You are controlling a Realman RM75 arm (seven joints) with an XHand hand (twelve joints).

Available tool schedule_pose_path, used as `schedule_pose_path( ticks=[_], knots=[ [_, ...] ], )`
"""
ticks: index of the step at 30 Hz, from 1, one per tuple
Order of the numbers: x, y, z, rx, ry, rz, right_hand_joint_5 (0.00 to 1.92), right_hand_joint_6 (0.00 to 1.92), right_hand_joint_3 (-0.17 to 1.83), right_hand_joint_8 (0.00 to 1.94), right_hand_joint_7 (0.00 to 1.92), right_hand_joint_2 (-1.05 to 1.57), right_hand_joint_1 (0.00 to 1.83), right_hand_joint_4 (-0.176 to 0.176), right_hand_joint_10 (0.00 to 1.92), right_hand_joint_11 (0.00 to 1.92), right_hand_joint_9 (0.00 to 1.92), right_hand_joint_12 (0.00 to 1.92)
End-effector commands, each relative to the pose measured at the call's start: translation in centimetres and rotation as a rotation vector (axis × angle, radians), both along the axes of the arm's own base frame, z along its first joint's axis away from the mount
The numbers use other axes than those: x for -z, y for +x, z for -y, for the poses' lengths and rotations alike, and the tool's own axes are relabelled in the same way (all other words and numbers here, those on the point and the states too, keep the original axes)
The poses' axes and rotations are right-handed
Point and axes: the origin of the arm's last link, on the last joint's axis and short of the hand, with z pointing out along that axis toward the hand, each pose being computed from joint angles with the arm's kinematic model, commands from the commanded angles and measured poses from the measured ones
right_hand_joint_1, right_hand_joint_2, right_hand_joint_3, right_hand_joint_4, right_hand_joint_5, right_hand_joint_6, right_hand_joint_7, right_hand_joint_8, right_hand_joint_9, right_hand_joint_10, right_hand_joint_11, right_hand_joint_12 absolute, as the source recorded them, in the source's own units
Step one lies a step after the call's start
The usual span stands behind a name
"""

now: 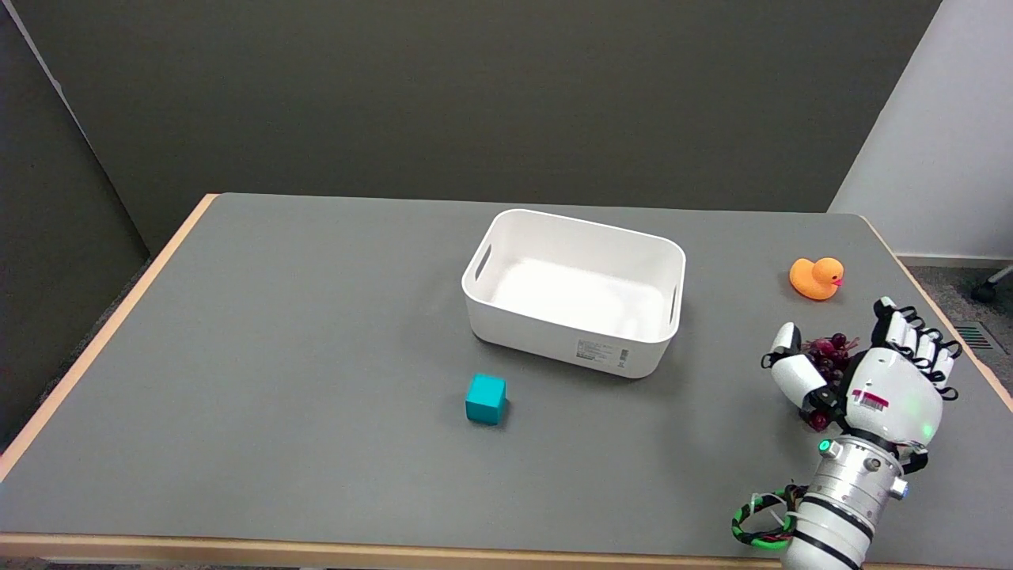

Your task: Pick up the grape.

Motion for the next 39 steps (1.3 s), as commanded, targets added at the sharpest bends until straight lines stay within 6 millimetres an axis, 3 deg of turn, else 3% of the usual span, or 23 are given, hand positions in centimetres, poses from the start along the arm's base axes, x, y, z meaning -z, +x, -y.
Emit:
schedule_pose_path(
  ticks=[1,11,19,29,32,39],
  knots=[
    [-1.5,-2.8,0.6,0.073,-0.036,0.120,0.23,0.42,0.80,0.42,0.30,0.67,0.51,-0.088,0.80,0.00,0.15,0.67],
    [-2.1,-4.5,-0.1,0.089,-0.068,0.211,0.21,0.40,0.81,0.41,0.27,0.67,0.55,-0.093,0.79,0.00,0.14,0.66],
    [-2.4,-4.2,0.6,0.071,-0.063,0.205,0.20,0.38,0.83,0.40,0.26,0.68,0.59,-0.093,0.77,0.00,0.13,0.64],
    [-3.0,-3.9,1.8,0.058,-0.047,0.218,0.20,0.38,0.89,0.44,0.31,0.69,0.79,-0.095,0.82,0.00,0.18,0.65],
    [-3.2,-3.9,2.0,0.060,-0.042,0.221,0.22,0.42,0.93,0.53,0.39,0.72,0.86,-0.100,0.92,0.00,0.28,0.72],
    [-3.4,-4.1,2.4,0.068,-0.035,0.224,0.24,0.48,0.92,0.61,0.44,0.76,0.93,-0.103,0.96,0.00,0.33,0.84]
  ],
)
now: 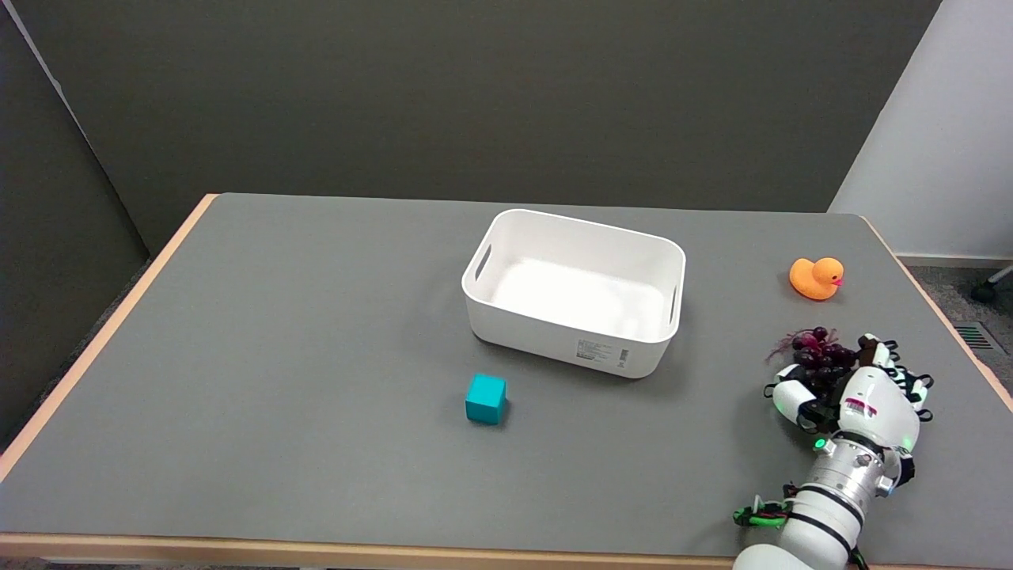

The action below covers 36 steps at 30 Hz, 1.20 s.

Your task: Pick up the grape.

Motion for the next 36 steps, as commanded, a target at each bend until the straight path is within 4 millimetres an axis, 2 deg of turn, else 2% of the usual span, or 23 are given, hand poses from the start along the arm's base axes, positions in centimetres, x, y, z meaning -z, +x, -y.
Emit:
schedule_pose_path(
  ticks=[1,4,6,8,10,12,14,15,16,19,21,24,27,32,36],
  knots=[
    [-0.8,-0.2,1.1,0.000,0.011,0.025,0.24,0.51,0.92,0.65,0.45,0.77,0.93,-0.103,0.97,0.00,0.33,0.86],
    [-1.0,-0.1,1.2,-0.005,0.004,0.023,0.25,0.54,0.91,0.70,0.46,0.78,0.94,-0.103,0.99,0.00,0.35,0.87],
    [-1.3,0.1,1.4,-0.013,-0.003,0.022,0.26,0.69,0.91,0.82,0.51,0.81,0.93,-0.107,1.05,0.00,0.40,0.92],
    [-1.4,0.3,1.6,-0.021,0.000,0.015,0.27,0.74,0.86,0.89,0.53,0.84,0.96,-0.112,1.08,0.02,0.42,0.98],
    [-1.4,0.5,1.9,-0.024,0.013,-0.001,0.33,1.02,0.33,1.46,0.65,1.12,1.26,-0.144,1.24,0.29,0.56,1.49],
    [-1.5,0.7,2.2,-0.029,0.033,-0.026,0.36,1.05,0.27,1.49,0.68,1.13,1.30,-0.157,1.25,0.43,0.60,1.66],
    [-1.5,1.0,2.5,-0.063,0.054,-0.033,0.37,1.58,0.05,1.50,0.75,1.31,1.17,-0.173,1.30,0.58,0.72,1.88],
    [-1.6,1.1,2.6,-0.093,0.066,-0.030,0.37,1.67,0.01,1.50,0.77,1.35,1.14,-0.176,1.31,0.62,0.75,1.92],
    [-1.7,1.1,2.7,-0.123,0.075,-0.025,0.37,1.66,0.00,1.50,0.77,1.35,1.14,-0.176,1.32,0.65,0.76,1.92],
    [-1.8,1.5,3.1,-0.238,0.130,-0.011,0.38,1.64,0.16,1.51,0.77,1.27,1.15,-0.176,1.50,0.67,0.73,1.92],
    [-1.7,2.0,3.6,-0.287,0.172,-0.026,0.39,1.64,0.16,1.51,0.77,1.26,1.15,-0.176,1.51,0.65,0.73,1.92],
    [-1.4,3.6,4.7,-0.375,0.242,-0.061,0.39,1.63,0.16,1.52,0.77,1.26,1.15,-0.176,1.53,0.61,0.73,1.92],
    [-0.4,6.1,6.6,-0.467,0.355,-0.115,0.39,1.62,0.16,1.52,0.77,1.26,1.15,-0.176,1.55,0.59,0.74,1.92],
    [1.5,10.6,11.3,-0.550,0.554,-0.171,0.39,1.61,0.16,1.54,0.77,1.27,1.15,-0.176,1.57,0.57,0.74,1.92],
    [3.2,13.8,16.3,-0.556,0.701,-0.184,0.39,1.61,0.16,1.55,0.77,1.27,1.15,-0.176,1.58,0.56,0.75,1.92]
  ],
)
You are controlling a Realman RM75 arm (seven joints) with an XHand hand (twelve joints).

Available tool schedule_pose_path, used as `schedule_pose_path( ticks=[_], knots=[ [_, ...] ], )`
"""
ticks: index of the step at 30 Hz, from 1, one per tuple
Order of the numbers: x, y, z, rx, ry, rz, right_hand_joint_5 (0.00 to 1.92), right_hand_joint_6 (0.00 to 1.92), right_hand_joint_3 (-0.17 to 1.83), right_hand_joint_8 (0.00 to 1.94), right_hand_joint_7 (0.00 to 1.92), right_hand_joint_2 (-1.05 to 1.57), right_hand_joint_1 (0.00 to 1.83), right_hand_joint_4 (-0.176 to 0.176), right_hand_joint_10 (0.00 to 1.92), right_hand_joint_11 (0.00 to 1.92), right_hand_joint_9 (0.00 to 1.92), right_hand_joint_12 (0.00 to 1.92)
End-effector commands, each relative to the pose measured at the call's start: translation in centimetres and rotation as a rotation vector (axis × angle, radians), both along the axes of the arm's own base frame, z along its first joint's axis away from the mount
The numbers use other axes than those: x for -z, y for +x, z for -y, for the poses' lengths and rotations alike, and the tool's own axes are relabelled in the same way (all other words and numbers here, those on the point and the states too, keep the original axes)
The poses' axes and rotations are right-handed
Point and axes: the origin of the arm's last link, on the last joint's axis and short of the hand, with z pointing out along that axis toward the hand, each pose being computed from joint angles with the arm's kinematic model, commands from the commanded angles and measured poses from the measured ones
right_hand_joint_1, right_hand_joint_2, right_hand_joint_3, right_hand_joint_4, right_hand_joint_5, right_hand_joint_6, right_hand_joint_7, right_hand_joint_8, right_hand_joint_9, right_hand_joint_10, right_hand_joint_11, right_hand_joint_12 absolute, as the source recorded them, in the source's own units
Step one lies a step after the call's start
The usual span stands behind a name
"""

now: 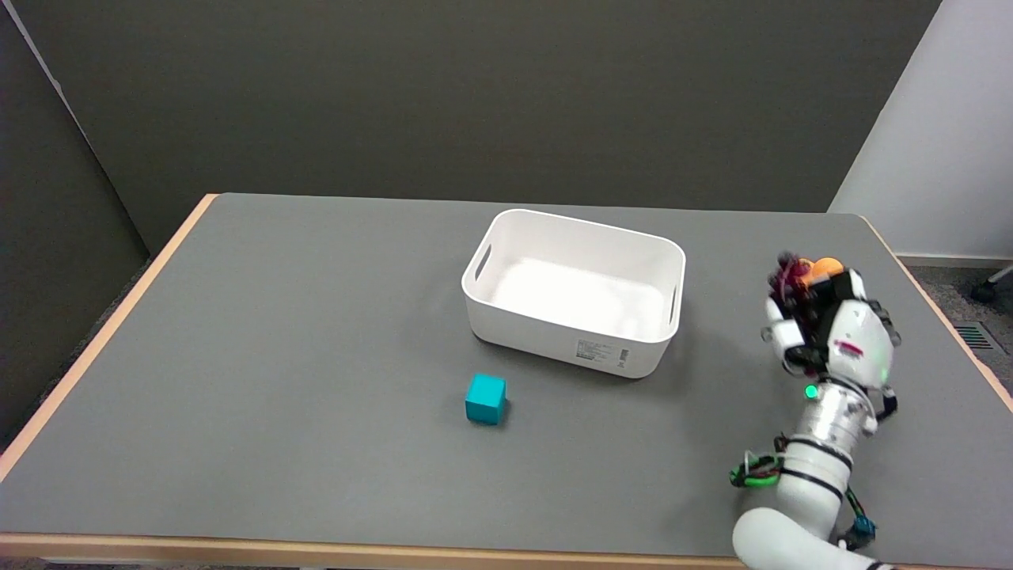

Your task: Pick up the grape.

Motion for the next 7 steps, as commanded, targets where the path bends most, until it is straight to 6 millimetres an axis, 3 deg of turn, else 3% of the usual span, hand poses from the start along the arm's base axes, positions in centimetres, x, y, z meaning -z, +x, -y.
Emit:
schedule_pose_path(
  ticks=[1,4,7],
  knots=[
    [4.6,11.1,12.9,-0.268,0.517,-0.168,0.39,1.60,0.16,1.55,0.77,1.27,1.15,-0.176,1.58,0.55,0.75,1.92],
    [5.7,12.3,16.2,-0.224,0.597,-0.170,0.39,1.60,0.15,1.55,0.76,1.27,1.15,-0.176,1.59,0.54,0.75,1.92],
    [7.0,12.3,18.7,-0.153,0.668,-0.161,0.39,1.60,0.15,1.56,0.76,1.28,1.15,-0.176,1.59,0.51,0.75,1.92]
  ],
)
